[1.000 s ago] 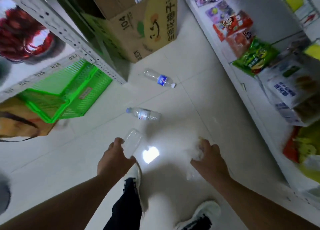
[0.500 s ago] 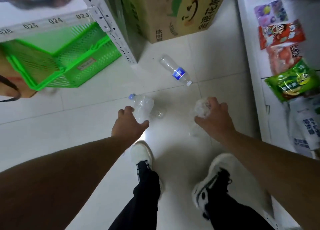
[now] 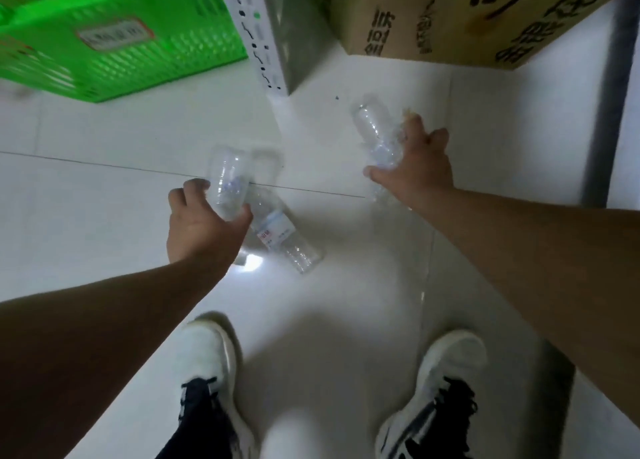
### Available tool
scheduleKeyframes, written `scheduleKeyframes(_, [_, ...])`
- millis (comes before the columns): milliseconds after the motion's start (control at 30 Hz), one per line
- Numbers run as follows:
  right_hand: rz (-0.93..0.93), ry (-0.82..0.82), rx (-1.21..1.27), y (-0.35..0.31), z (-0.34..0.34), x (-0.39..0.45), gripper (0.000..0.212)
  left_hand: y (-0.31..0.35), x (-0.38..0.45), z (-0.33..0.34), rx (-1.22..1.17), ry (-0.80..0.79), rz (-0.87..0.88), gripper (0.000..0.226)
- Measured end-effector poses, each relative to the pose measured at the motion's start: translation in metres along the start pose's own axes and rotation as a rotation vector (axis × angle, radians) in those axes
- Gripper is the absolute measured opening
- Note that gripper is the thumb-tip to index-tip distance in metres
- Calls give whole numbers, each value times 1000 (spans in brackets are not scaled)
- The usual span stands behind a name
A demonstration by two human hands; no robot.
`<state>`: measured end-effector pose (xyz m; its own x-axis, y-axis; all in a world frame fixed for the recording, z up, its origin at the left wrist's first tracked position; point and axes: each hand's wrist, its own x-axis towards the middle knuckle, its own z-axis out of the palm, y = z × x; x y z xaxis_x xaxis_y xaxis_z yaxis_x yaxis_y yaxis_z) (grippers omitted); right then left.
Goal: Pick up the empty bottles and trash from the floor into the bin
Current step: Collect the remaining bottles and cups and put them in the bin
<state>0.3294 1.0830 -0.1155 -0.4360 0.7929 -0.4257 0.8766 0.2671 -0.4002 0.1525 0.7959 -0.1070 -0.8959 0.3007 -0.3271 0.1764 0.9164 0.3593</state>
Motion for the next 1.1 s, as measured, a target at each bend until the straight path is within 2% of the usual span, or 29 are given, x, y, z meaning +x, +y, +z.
scheduleKeyframes(133, [76,82,-48,-2,37,29,89,-30,24,6,-20,106,-60,76])
scheduleKeyframes(233, [103,60,-29,-2,43,18,84,-36,20,-1,-61,28,-192,77])
scheduleKeyframes(367, [128,78,68,-13,13,-41,80,-18,-21,-30,-143,-95,-293,74])
scheduleKeyframes(500, [126,-7,61,-34,-40,-112,74,3,-67,-75,-141,-143,-298,71])
scheduleKeyframes(867, [32,-150,71,-117,-180,-265,66,29,-169,-278,-102,-140,-242,70])
scheduleKeyframes(1100, [-235,-234,-31,-220,-299,-336,78,40,-250,-446,-140,-62,-282,72])
